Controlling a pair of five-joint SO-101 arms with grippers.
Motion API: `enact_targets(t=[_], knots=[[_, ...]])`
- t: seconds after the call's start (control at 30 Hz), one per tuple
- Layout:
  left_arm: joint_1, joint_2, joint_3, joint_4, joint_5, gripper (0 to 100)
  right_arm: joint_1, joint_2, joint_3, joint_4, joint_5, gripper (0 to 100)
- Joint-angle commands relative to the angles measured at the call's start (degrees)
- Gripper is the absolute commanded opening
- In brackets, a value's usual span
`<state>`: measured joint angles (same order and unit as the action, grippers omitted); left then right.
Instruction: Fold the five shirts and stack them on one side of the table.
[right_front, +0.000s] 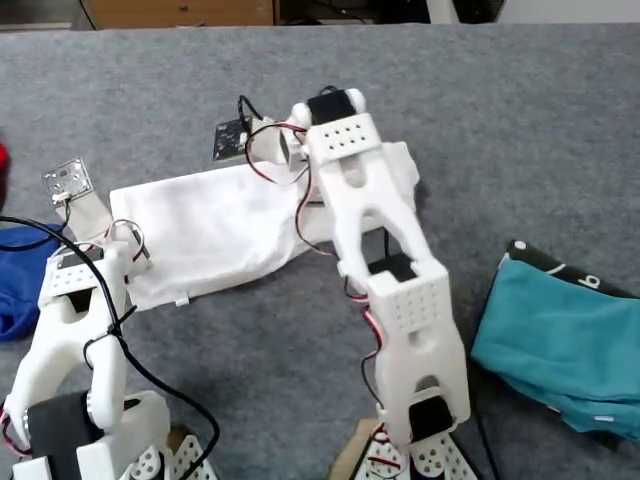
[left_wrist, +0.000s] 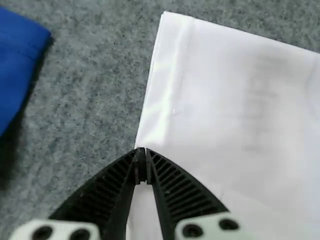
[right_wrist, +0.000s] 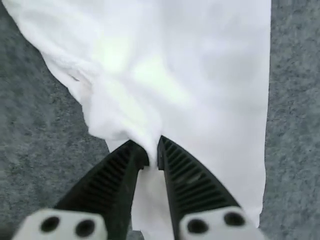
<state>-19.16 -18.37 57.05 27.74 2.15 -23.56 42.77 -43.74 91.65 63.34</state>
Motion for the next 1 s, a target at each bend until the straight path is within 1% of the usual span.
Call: enact_targets(t=[0.0, 0.07, 0.13, 0.23, 0.3, 0.37, 0.43, 0.5, 0.53, 0.57, 0.67, 0.83, 0.97], knots=[[-0.35, -0.22, -2.81, 0.0, 0.53, 2, -0.84, 0.22, -6.9, 0.88, 0.53, 17.2], [-0.35, -0.22, -2.81, 0.0, 0.44, 2, -0.75, -0.04, -12.44, 1.49, -4.13, 26.0], [-0.35, -0.22, -2.81, 0.0, 0.44, 2, -0.66, -0.84, -19.47, 4.22, -7.47, 31.3], [-0.35, -0.22, -2.81, 0.0, 0.44, 2, -0.75, -1.19, -28.0, 9.93, -8.53, 32.5], [-0.35, -0.22, -2.81, 0.0, 0.44, 2, -0.57, -1.36, -29.58, 10.81, -10.46, 32.3], [-0.35, -0.22, -2.81, 0.0, 0.44, 2, 0.4, -0.92, -29.14, 10.81, -11.6, 27.2], [-0.35, -0.22, -2.81, 0.0, 0.44, 2, 0.57, -0.57, -25.8, 10.81, -12.31, 15.5], [-0.35, -0.22, -2.81, 0.0, 0.44, 2, -0.04, -0.57, -21.32, 10.73, -14.07, 0.6], [-0.35, -0.22, -2.81, 0.0, 0.44, 2, -0.57, -0.57, -19.12, 10.73, -14.68, 0.5], [-0.35, -0.22, -2.81, 0.0, 0.44, 2, -0.92, -0.4, -17.19, 10.46, -15.56, 3.1], [-0.35, -0.22, -2.81, 0.0, 0.53, 2, -1.63, -0.22, -12.26, 7.91, -18.9, 0.3], [-0.35, -0.22, -2.99, 0.18, 0.44, 2, -2.33, 0.31, -6.73, 4.31, -19.69, 0.5], [-0.35, -0.22, -3.08, 0.18, 0.53, 2, -3.21, 3.21, -2.86, 0.09, -22.15, 0.5]])
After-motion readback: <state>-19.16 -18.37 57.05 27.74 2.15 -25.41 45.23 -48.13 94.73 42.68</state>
